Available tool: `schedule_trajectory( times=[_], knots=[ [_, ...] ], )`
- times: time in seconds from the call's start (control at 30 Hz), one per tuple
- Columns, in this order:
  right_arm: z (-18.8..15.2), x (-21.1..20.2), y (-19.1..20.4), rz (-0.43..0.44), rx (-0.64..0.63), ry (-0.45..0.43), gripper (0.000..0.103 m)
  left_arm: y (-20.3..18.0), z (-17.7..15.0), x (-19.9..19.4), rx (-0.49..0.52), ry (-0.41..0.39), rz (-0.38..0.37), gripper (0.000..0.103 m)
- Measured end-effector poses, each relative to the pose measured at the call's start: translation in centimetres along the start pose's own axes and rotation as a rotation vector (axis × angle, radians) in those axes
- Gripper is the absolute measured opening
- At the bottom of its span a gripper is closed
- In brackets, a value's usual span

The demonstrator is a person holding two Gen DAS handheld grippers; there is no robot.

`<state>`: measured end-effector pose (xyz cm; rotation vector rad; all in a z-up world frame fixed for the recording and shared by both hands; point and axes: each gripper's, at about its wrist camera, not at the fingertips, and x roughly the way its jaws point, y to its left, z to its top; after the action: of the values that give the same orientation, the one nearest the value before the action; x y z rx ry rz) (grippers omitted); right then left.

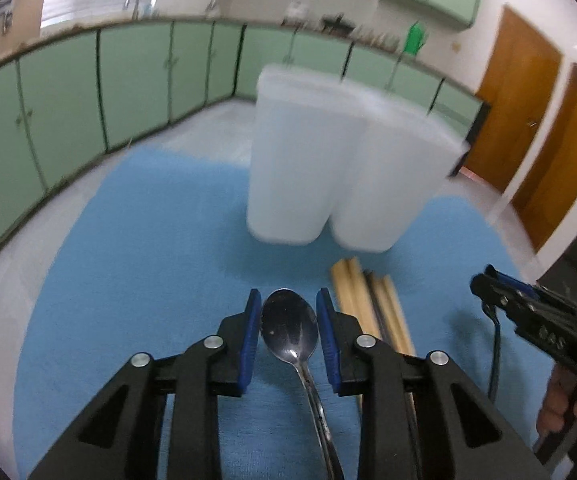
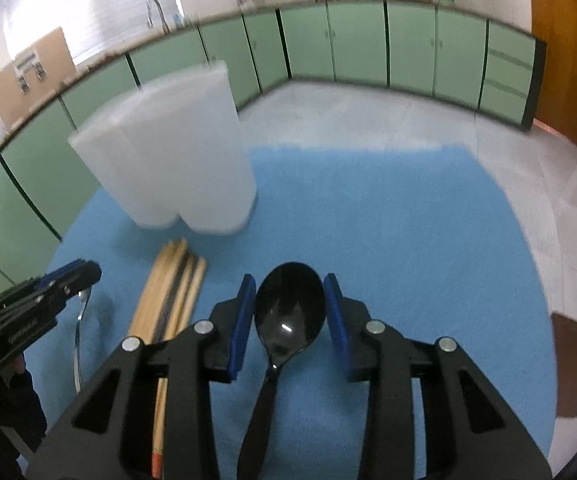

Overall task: Organize utensils
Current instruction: 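Lower both spoons into the white holder and open both tools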

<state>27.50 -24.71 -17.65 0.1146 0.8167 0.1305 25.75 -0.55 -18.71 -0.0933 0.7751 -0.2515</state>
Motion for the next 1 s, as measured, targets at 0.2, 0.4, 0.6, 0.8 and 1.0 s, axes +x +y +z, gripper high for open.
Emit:
schedule_trajectory(
  times=[0.2, 0.4, 0.6, 0.8, 1.0],
  knots=[
    [0.8, -3.2, 0.5, 0.019, -0.041, -0.159, 0.033, -0.9, -0.6, -3.7, 0.057, -0.162, -0.011, 0.028],
    [1.4, -4.8, 0.8, 0.038, -0.056, -0.251, 0.033, -0.8, -0.2, -5.6, 0.059, -0.24, -0.002, 0.028],
    [3.3, -6.7, 1.0, 0.076, -0.032, -0.357, 0.033, -0.5, 1.2, -8.3, 0.056, -0.323, -0.003, 0.028],
    [7.7, -8.0, 2.1, 0.115, -0.05, -0.481, 0.033, -0.7, 5.3, -11.4, 0.066, -0.447, -0.037, 0.028],
    [11.9, -7.7, 2.5, 0.133, -0.043, -0.57, 0.033, -0.9, 10.1, -14.0, 0.057, -0.573, -0.086, 0.028]
  ],
)
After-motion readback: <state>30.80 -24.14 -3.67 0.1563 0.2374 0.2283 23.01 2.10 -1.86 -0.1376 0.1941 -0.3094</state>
